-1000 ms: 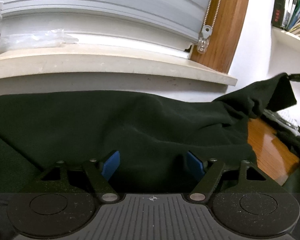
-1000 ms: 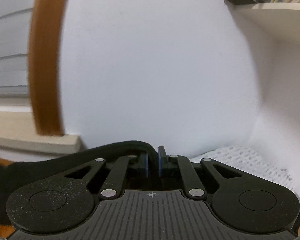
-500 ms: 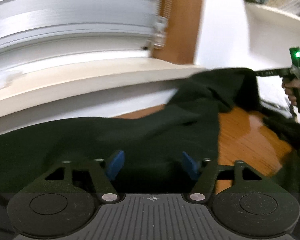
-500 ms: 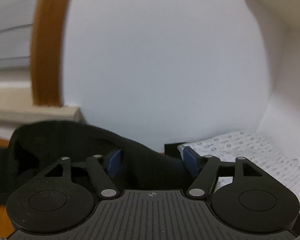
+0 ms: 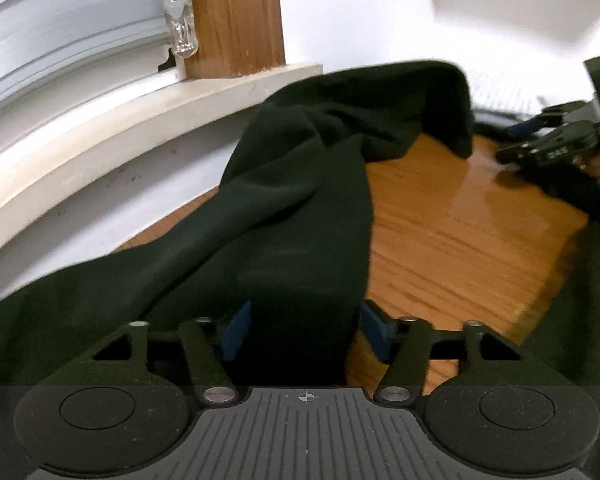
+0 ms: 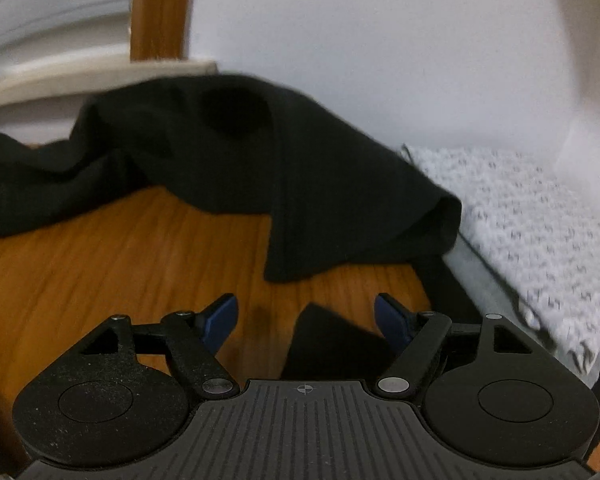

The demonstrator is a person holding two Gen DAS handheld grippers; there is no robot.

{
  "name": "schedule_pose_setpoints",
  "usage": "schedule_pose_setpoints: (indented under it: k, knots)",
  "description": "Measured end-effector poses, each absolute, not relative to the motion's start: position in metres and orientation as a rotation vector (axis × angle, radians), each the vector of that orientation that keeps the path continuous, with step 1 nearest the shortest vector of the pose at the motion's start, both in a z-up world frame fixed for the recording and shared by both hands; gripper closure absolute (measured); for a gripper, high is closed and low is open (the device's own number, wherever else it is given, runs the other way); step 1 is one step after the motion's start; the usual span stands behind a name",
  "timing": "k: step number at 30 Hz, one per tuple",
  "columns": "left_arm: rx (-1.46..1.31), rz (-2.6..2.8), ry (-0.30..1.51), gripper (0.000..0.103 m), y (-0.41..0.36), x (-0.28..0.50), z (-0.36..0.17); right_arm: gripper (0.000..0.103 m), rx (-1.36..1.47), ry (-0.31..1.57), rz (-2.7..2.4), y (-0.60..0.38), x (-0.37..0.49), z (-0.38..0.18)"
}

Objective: Fold clothes

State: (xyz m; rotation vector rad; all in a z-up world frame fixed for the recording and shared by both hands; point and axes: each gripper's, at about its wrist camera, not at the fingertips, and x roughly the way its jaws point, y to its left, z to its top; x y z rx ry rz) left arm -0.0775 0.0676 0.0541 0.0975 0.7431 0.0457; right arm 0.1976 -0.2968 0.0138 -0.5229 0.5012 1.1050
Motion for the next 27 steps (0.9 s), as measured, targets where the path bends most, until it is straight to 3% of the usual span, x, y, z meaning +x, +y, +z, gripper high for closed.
schedule_pose_setpoints:
  k: [1,2,4,10,19,27]
  knots:
    - [0.104,0.043,0.741,0.073,0.068,-0.077,0.053,0.029,-0.540,0.500,1.094,-0.297,0.197,0.011]
    - [0.096,0.043,0.726,0.083,0.070,-0.080,0.055,0.029,-0.558,0.498,1.083,-0.298,0.196,0.009]
    - [0.074,0.043,0.692,0.089,0.076,-0.087,0.059,0.029,-0.572,0.506,1.051,-0.306,0.197,0.005]
    - [-0.152,0.017,0.534,0.090,0.120,-0.130,0.095,0.029,-0.551,0.462,1.031,-0.317,0.197,0.007]
    - [-0.109,0.029,0.504,0.090,0.119,-0.158,0.108,0.029,-0.561,0.459,1.091,-0.273,0.198,0.014]
    - [-0.060,0.002,0.558,0.090,0.105,-0.159,0.082,0.029,-0.526,0.410,1.285,-0.286,0.171,0.028]
